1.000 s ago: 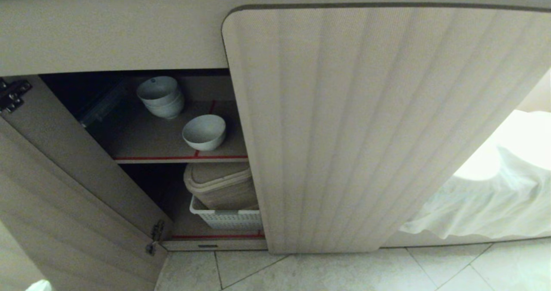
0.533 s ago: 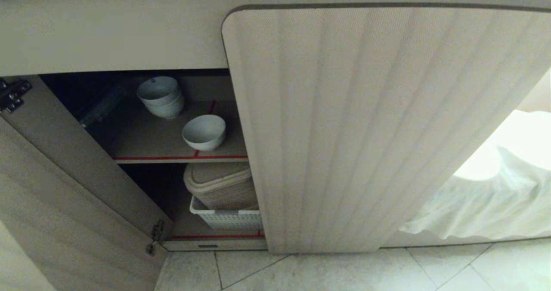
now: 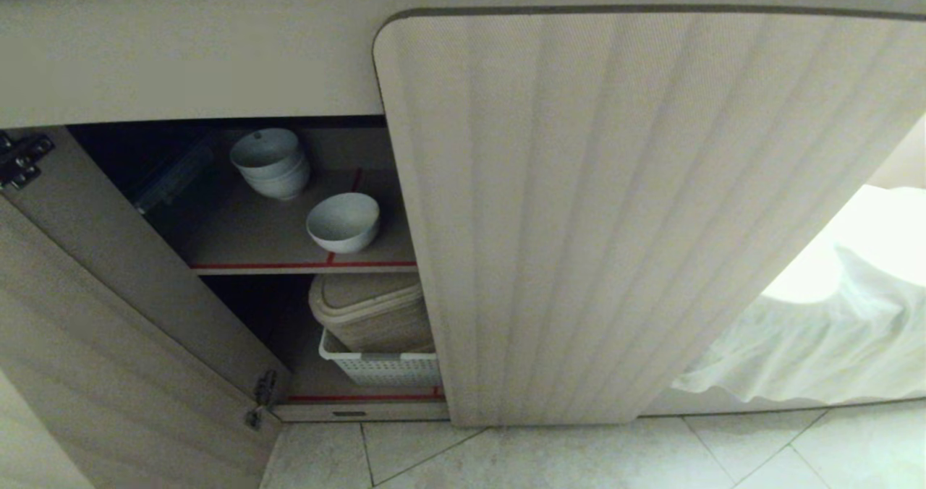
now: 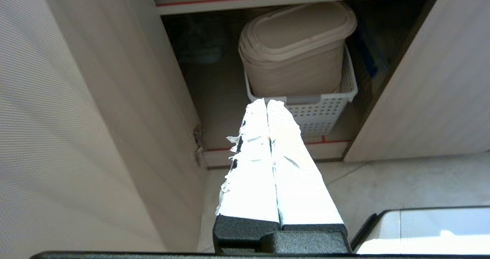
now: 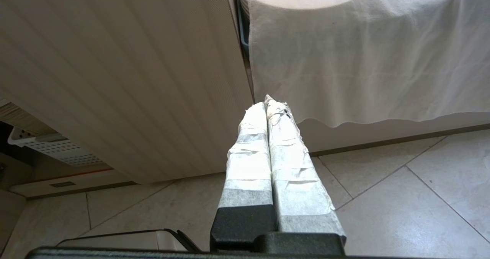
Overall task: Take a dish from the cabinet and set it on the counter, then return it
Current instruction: Close the cabinet door
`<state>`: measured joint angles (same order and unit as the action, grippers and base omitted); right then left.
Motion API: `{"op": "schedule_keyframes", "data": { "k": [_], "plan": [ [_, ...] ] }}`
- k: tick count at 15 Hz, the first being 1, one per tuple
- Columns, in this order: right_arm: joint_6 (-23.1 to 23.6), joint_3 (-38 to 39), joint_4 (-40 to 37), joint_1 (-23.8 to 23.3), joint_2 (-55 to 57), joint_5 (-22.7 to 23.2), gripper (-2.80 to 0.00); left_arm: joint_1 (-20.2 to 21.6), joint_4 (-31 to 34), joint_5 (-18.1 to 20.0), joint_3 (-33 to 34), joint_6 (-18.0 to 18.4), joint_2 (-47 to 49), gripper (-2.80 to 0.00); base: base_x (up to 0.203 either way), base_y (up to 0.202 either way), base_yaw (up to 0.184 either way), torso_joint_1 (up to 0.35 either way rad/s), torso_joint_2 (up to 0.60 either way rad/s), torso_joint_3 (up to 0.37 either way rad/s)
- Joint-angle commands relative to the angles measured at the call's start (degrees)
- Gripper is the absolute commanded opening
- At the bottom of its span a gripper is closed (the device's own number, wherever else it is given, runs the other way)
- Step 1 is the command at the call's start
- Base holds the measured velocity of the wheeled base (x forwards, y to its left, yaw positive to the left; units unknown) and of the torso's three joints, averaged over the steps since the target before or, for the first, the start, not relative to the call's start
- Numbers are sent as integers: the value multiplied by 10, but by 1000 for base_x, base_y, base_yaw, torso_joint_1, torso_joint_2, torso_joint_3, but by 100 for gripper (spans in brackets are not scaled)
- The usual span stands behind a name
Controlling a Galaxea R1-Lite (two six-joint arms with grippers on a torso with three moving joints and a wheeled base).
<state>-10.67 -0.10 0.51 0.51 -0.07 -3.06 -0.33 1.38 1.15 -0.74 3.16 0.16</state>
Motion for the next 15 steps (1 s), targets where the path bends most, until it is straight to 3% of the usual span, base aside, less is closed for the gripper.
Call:
{"op": "schedule_keyframes", "data": {
  "k": [1, 15],
  "plan": [
    [-1, 0, 0, 0, 1, 0, -280, 0, -1, 0, 1, -3, -1, -280, 0, 0, 0, 0, 0, 0],
    [-1, 0, 0, 0, 1, 0, -280, 0, -1, -1, 2, -11, -2, -280, 0, 0, 0, 0, 0, 0]
  ]
}}
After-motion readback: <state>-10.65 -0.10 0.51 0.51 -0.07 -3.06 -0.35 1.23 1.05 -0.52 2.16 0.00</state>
